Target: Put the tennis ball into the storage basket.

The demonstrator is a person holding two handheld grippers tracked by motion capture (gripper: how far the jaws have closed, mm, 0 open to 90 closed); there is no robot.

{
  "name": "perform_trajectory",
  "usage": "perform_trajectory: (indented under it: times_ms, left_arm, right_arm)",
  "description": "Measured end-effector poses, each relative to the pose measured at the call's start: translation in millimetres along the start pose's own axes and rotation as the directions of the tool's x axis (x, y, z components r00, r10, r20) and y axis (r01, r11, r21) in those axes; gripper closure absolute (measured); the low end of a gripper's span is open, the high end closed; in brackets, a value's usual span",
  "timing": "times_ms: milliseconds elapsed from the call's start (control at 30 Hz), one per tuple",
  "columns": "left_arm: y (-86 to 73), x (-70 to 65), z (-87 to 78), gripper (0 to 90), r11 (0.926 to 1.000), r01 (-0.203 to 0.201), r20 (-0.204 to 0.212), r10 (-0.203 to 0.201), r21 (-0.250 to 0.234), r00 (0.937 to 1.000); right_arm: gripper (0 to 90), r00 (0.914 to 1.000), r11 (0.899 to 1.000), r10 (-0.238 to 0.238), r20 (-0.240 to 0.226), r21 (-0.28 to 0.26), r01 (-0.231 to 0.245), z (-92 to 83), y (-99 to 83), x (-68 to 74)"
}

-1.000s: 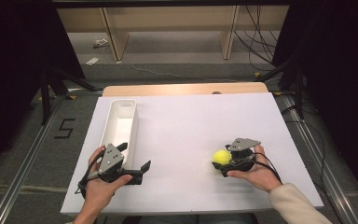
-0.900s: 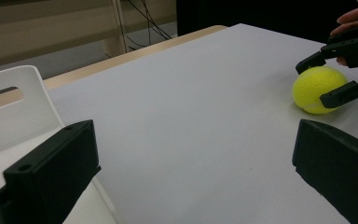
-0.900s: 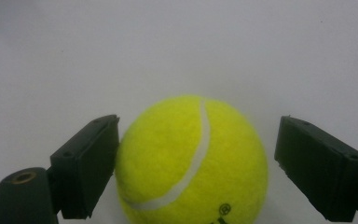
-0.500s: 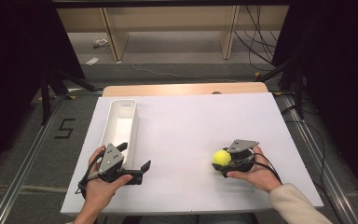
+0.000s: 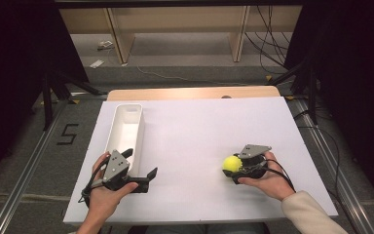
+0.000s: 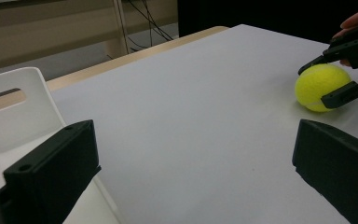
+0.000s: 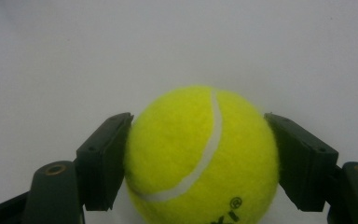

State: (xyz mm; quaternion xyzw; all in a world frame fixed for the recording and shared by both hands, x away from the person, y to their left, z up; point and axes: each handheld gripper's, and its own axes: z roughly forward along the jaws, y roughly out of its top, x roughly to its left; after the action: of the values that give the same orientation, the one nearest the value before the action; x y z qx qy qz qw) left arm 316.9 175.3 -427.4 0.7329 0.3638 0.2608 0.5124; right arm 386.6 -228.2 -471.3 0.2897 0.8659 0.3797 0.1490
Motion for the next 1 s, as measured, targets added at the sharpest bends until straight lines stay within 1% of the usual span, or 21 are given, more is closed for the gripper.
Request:
perform_trajectory:
  times_ms: [100,267,300,400,433,467,533,667,733,767,933,967,1000]
  left_arm:
    - [-0.2,0.4,0.2,0.0,1.0000,-0.002,0.000,0.002,0.001,1.0000]
    - [-0.1,0.1,0.1,0.0,1.0000,-0.001,-0.002,0.001,0.000,1.0000]
    - [-0.2,0.0,0.1,0.0,1.0000,-0.002,-0.002,0.002,0.001,1.0000]
    - [-0.3,0.2,0.3,0.0,1.0000,-0.004,0.000,0.004,0.003,1.0000]
    - [-0.4,0.3,0.2,0.0,1.0000,-0.003,0.000,0.003,0.003,1.0000]
    - [-0.4,0.3,0.2,0.0,1.0000,-0.003,0.000,0.003,0.002,1.0000]
    - [-0.4,0.3,0.0,0.0,1.0000,-0.003,0.000,0.003,0.001,1.0000]
    - [-0.5,0.3,0.2,0.0,1.0000,-0.003,0.000,0.003,0.002,1.0000]
    - [-0.5,0.6,0.4,0.0,1.0000,-0.008,0.003,0.008,0.004,1.0000]
    - [-0.7,0.4,0.5,0.0,1.0000,-0.004,0.002,0.004,0.005,1.0000]
    - [-0.5,0.6,0.4,0.0,1.0000,-0.006,0.002,0.006,0.003,1.0000]
    - [-0.5,0.7,0.4,0.0,1.0000,-0.008,0.002,0.008,0.003,1.0000]
    - [-0.6,0.7,0.5,0.0,1.0000,-0.009,0.003,0.009,0.004,1.0000]
  right_arm:
    - [27.0,1.0000,1.000,0.003,-0.006,-0.012,-0.003,-1.6,1.5,0.1]
    - [27.0,1.0000,0.999,-0.002,0.001,-0.036,0.002,-4.7,5.1,2.1]
    - [27.0,1.0000,0.999,-0.006,0.006,-0.052,0.006,-6.2,6.8,2.4]
    - [27.0,0.9999,0.998,-0.007,0.008,-0.065,0.007,-8.0,8.7,2.4]
    - [27.1,0.9999,0.997,-0.006,0.011,-0.081,0.007,-9.5,10.5,2.3]
    - [27.1,0.9999,0.997,-0.006,0.011,-0.081,0.007,-9.5,10.5,2.3]
    - [27.1,0.9996,0.995,-0.021,0.019,-0.093,0.022,-11.1,12.5,2.0]
    - [27.1,0.9996,0.995,-0.019,0.020,-0.099,0.021,-12.4,14.6,2.5]
    - [27.2,0.9994,0.994,-0.028,0.019,-0.104,0.030,-13.0,16.4,2.8]
    - [27.2,0.9990,0.994,-0.041,0.021,-0.100,0.043,-13.2,18.0,3.9]
    - [27.2,0.9988,0.993,-0.047,0.018,-0.107,0.048,-13.6,21.8,5.7]
    - [27.2,0.9985,0.992,-0.051,0.018,-0.115,0.053,-13.6,23.1,5.4]
    - [27.2,0.9988,0.992,-0.046,0.015,-0.118,0.047,-13.8,24.1,5.7]
